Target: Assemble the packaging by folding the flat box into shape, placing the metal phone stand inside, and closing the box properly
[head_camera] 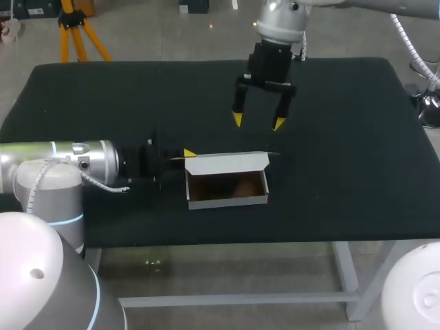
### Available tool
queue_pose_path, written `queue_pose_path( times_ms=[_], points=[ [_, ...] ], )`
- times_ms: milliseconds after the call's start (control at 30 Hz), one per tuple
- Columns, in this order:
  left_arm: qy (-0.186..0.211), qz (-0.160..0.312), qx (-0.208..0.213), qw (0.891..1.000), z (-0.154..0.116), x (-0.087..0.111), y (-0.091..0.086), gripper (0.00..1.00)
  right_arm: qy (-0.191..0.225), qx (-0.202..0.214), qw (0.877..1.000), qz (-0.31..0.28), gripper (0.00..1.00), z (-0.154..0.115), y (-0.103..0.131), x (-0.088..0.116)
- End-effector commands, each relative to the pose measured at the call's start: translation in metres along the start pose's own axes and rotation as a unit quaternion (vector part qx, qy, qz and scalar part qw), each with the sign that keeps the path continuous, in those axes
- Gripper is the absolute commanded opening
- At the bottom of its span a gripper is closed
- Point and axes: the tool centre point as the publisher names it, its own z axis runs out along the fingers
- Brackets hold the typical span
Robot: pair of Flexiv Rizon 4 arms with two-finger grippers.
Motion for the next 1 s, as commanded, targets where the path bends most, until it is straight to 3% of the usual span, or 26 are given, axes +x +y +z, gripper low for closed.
queue_pose_path(
  times_ms=[33, 367, 500, 567, 700, 1000],
  points=[
    [-0.01, 0.006, -0.002, 1.0, 0.0, 0.007, -0.001, 0.0, 0.008, 0.02, 1.0, 0.013, 1.0, 0.007, 0.003, -0.002],
    [-0.019, 0.028, 0.001, 0.999, -0.002, 0.011, -0.002, 0.0, 0.025, 0.035, 0.998, 0.048, 1.0, 0.023, -0.005, -0.016],
    [-0.022, 0.04, 0.0, 0.999, -0.002, 0.013, -0.002, 0.0, 0.029, 0.039, 0.998, 0.045, 0.89, 0.031, -0.005, -0.017],
    [-0.024, 0.047, 0.002, 0.999, -0.002, 0.014, -0.002, 0.0, 0.033, 0.044, 0.998, 0.043, 0.69, 0.035, -0.005, -0.018],
    [-0.025, 0.055, 0.0, 0.998, -0.001, 0.016, -0.002, 0.0, 0.038, 0.055, 0.997, 0.04, 0.49, 0.046, -0.002, -0.02],
    [-0.027, 0.072, -0.005, 0.997, 0.003, 0.019, -0.001, 0.0, 0.037, 0.069, 0.996, 0.038, 0.44, 0.06, -0.003, -0.025]
  ],
)
